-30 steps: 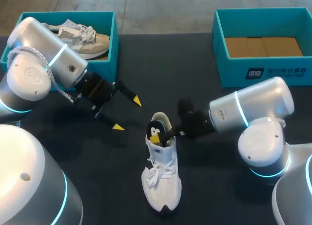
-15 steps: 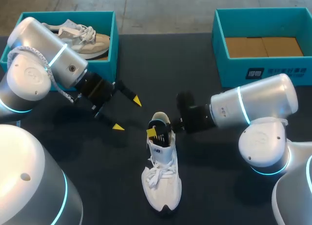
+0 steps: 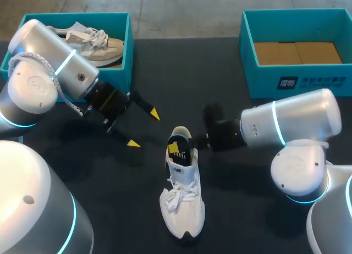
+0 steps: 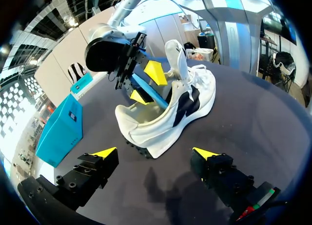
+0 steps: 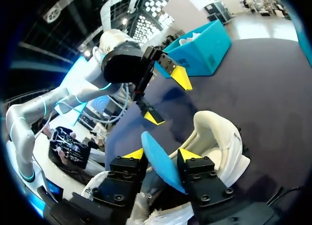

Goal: Take the shoe out of the shoebox, open the shoe tongue, remove and reinsert the insole, then place the shoe into the shoebox

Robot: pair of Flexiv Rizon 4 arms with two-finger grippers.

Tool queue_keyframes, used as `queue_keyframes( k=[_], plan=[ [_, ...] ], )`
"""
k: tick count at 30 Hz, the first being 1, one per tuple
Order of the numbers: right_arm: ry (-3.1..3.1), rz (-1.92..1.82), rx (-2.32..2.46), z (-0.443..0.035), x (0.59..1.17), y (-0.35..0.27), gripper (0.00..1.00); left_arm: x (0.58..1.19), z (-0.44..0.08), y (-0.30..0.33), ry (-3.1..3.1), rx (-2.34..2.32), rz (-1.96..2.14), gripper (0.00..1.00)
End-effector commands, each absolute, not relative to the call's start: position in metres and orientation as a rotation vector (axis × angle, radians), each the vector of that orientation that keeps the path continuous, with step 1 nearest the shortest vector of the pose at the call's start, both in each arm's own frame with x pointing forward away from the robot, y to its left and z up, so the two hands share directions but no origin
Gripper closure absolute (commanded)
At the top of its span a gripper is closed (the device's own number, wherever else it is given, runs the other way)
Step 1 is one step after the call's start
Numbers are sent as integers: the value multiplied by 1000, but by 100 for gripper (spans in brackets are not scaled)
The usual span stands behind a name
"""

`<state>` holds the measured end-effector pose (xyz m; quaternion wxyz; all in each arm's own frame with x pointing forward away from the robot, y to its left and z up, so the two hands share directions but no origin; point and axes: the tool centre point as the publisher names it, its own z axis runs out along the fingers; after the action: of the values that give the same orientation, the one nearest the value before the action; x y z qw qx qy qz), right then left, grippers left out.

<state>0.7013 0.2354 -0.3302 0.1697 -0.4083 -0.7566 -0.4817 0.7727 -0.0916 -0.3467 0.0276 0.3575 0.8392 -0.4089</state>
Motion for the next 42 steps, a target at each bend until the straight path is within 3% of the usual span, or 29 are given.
queue_keyframes(
  k=[1,2,3,19,42],
  plan=[
    [-2136,-1393,-1174,-334,700,233,83,773,-347,-92,2594,1105,-1258,0],
    [-2130,-1399,-1180,-335,701,232,95,773,-347,-92,2594,1105,-1258,0],
    [-2129,-1400,-1182,-335,702,231,100,773,-347,-92,2594,1105,-1258,0],
    [-2117,-1305,-1195,-347,716,236,100,773,-347,-92,2594,1105,-1258,0],
    [-2090,-1223,-1219,-366,681,239,100,773,-347,-92,2594,1105,-1258,0]
  ],
)
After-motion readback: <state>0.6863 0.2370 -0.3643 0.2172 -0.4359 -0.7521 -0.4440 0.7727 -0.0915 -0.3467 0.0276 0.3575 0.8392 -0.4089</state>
